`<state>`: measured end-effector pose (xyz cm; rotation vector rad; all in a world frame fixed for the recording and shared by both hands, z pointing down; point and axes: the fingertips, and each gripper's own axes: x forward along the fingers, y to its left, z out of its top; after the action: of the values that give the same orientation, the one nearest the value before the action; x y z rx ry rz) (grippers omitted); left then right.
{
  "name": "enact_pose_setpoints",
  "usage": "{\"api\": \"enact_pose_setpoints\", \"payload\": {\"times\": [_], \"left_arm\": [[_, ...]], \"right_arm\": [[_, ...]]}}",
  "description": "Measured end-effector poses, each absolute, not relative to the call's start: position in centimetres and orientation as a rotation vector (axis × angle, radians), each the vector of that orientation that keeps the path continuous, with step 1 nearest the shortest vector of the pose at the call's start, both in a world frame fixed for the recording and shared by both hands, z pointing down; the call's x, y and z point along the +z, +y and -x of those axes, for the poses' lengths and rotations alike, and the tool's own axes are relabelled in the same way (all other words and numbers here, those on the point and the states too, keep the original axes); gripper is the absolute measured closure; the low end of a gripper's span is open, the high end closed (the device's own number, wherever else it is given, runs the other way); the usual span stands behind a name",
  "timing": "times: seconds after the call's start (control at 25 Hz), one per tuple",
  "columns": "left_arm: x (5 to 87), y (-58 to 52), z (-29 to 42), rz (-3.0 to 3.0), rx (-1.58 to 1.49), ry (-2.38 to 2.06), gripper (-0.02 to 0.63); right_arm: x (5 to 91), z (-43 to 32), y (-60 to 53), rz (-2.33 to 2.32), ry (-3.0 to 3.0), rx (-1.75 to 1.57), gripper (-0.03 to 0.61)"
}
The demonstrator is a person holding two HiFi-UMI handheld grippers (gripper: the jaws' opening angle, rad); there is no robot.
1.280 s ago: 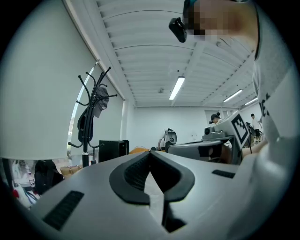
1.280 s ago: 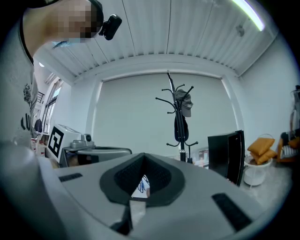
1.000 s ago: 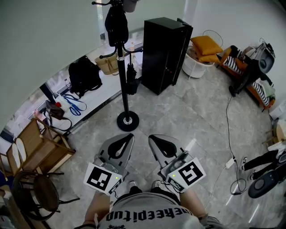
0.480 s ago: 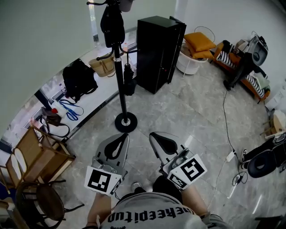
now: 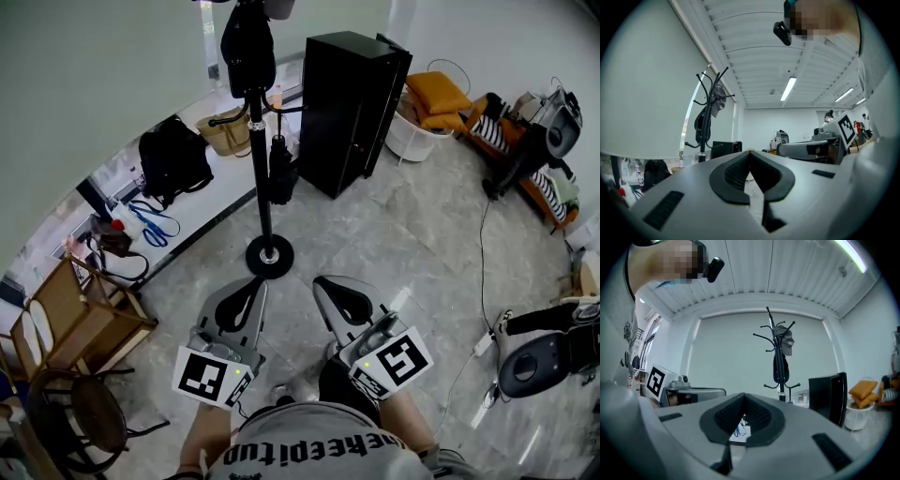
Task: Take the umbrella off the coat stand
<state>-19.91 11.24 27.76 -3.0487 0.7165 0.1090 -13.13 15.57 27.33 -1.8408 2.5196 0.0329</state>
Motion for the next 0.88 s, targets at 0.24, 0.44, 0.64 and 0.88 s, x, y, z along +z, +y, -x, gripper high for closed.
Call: {"api": "enact_pose_setpoints", "payload": {"times": [0.24,0.44,0.64,0.88], "left_arm": [[27.2,8.9,16.5,3.015,0.113,0.808,0.598],[27.0,7.7,14.0,2.996,0.115,0.876,0.598],[27.0,6.6,11.7,2.980,0.108,0.937,0.598],[27.1,5.9,9.1,2.960,0.107,1.007,0.598]], "right_arm": [[26.8,9.5,12.6,1.743,2.575,0.016,0.568],[26.8,7.0,10.9,1.678,2.621,-0.001,0.568],[27.0,4.9,9.5,1.619,2.669,-0.017,0.568],[27.1,2.4,8.2,1.547,2.712,-0.031,0.568]]}}
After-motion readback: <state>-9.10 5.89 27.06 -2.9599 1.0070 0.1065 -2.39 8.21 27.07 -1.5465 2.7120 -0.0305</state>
